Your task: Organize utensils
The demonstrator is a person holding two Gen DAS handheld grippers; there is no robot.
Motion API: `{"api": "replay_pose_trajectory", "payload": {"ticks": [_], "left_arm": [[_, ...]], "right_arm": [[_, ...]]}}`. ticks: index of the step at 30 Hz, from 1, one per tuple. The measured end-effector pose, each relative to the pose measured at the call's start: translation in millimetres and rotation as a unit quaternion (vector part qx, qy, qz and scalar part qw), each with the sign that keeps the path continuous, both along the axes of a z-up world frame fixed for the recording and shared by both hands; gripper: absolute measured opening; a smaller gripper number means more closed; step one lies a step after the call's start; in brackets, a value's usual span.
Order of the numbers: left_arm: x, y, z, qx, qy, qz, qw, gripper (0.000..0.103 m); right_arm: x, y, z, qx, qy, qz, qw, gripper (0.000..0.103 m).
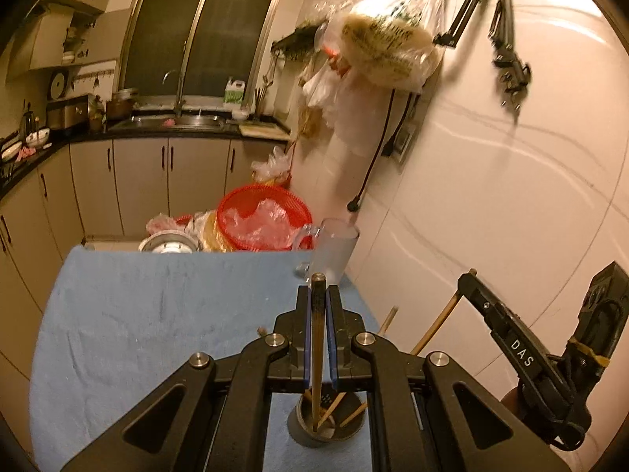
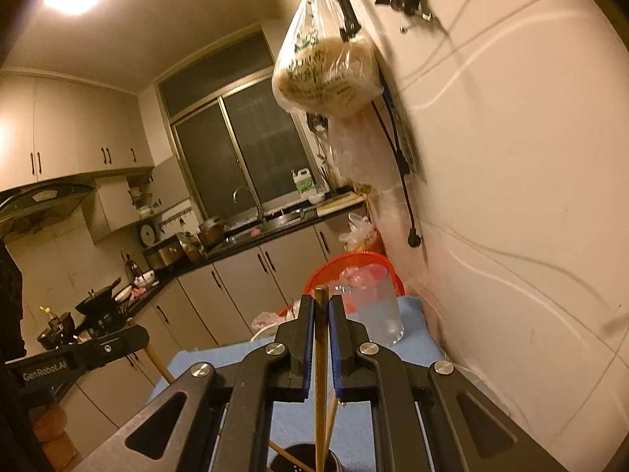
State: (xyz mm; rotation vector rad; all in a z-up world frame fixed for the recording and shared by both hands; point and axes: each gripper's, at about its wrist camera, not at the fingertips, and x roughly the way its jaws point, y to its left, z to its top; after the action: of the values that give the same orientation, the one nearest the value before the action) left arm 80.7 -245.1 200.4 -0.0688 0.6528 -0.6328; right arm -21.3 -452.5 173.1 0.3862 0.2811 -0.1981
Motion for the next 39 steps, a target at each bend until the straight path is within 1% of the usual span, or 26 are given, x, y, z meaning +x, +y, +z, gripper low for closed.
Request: {"api": "replay_pose_trajectory", "payload": {"ticks": [5,12,14,17,20,24,28,31,35,38,39], "left_arm": [[7,-2,-26,0.014,0.027,0.006,0.9995,0.007],[10,0,-43,0.019,0.04,0.017,0.9989,0.008],[11,2,-43,0.016,0.041,0.017,0.9989,0.008],[8,3,-39,0.017,0.036,0.017,0.9991,0.008],[5,8,-34,0.011,0.038,0.014,0.9991,0.01],[-3,18,-25,0.006,0.032,0.015,0.9994,0.01],[-18,37,-18,-0.003,0.025,0.017,0.9995,0.01],[-28,56,-17,-0.004,0.02,0.027,0.9994,0.011],[-33,83,-29,0.0,0.033,0.045,0.9984,0.011],[-34,113,-48,0.011,0.051,0.071,0.9961,0.012],[-34,120,-54,0.016,0.057,0.077,0.9952,0.014]], "right_arm": [[9,2,-19,0.012,0.026,0.013,1.0,0.008],[17,2,-34,0.027,0.046,0.019,0.998,0.009],[17,0,-36,0.034,0.05,0.023,0.998,0.011],[14,1,-32,0.035,0.047,0.026,0.998,0.011],[7,2,-25,0.034,0.038,0.03,0.998,0.011],[-13,8,-13,0.033,0.019,0.03,0.999,0.011],[-32,16,-5,0.039,0.007,0.047,0.998,0.011],[-42,24,-6,0.045,0.008,0.065,0.997,0.011],[-47,43,-22,0.048,0.033,0.096,0.994,0.011],[-46,59,-40,0.052,0.064,0.117,0.99,0.011],[-45,62,-46,0.053,0.072,0.122,0.988,0.011]]}}
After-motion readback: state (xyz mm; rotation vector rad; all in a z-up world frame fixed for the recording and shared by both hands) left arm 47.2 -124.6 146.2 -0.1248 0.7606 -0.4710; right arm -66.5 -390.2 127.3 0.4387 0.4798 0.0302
